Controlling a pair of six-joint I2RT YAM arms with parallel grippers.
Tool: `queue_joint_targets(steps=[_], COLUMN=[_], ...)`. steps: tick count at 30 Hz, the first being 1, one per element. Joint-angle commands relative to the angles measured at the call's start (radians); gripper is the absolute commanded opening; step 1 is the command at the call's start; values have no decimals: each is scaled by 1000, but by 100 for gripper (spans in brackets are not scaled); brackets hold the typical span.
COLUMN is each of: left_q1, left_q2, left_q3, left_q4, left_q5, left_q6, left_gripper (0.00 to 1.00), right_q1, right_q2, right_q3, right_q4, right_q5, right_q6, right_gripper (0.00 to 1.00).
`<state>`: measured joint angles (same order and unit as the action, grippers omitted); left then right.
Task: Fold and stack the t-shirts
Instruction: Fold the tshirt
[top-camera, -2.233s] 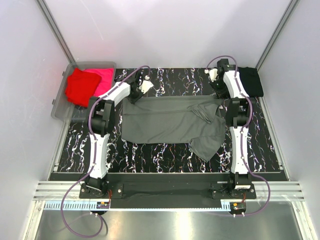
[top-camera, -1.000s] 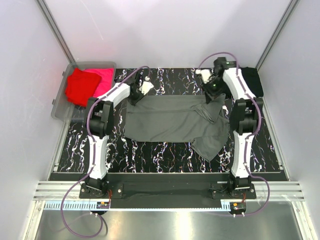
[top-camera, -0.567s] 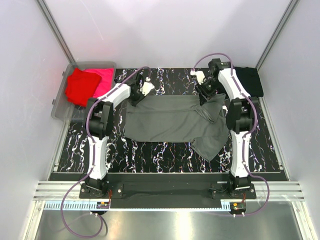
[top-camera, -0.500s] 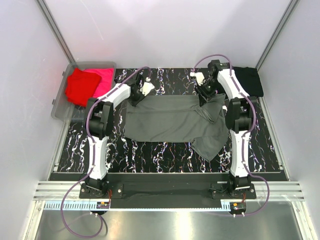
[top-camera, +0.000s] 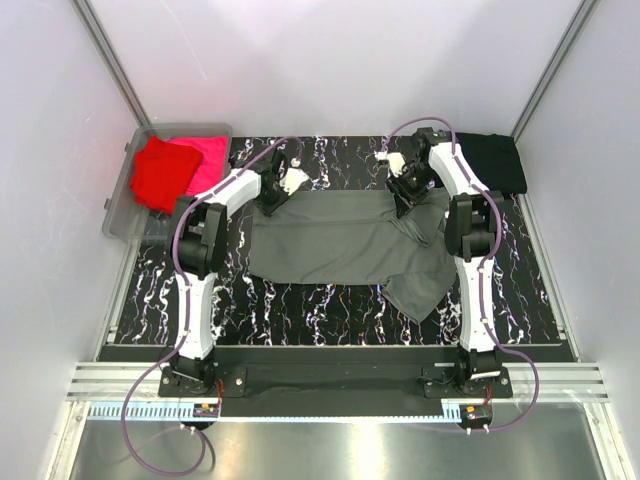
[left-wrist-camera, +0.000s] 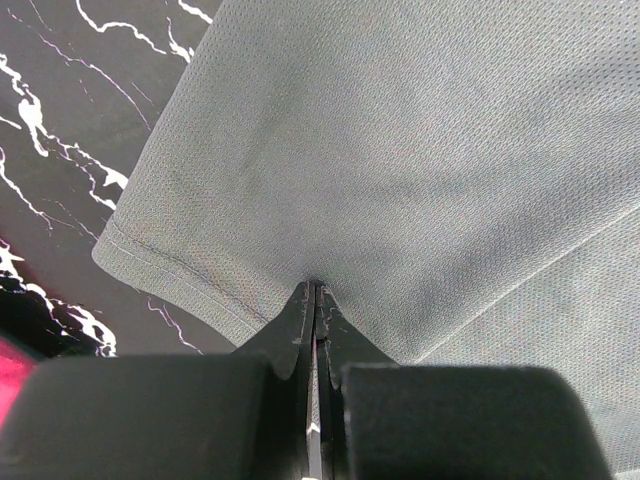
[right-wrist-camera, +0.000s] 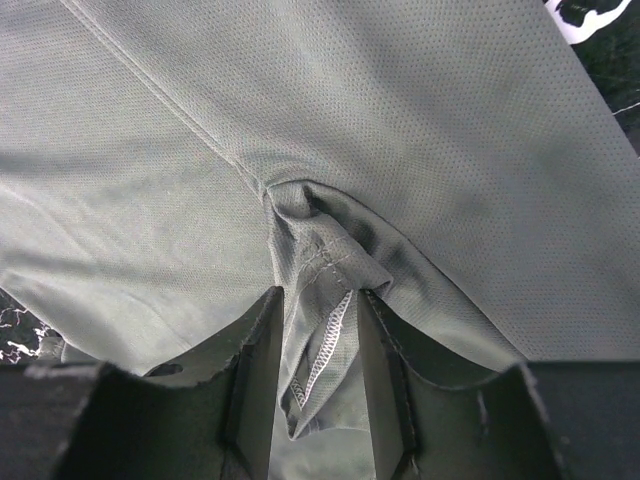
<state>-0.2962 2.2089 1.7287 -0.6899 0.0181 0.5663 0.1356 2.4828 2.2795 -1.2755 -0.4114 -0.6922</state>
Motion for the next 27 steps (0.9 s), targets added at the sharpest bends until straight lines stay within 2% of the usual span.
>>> queue_joint_targets(steps=[1,20,27], left_q1=[-4,-12,-12], left_q2=[-63,-52,-52], left_q3=[-1,0,-1], left_q4=[9,6,4], left_q5=[3,-3,-12], left_q6=[-9,-6,-3], left_gripper=[0,0,0], right_q1=[-1,-1,-1], right_q2=[-4,-12,-25], right_q3=[41,-11,-35], right_q4=[13,102,79], right_q5=[-3,86,8], right_q6=[-13,-33,-43], right_gripper=[42,44,44])
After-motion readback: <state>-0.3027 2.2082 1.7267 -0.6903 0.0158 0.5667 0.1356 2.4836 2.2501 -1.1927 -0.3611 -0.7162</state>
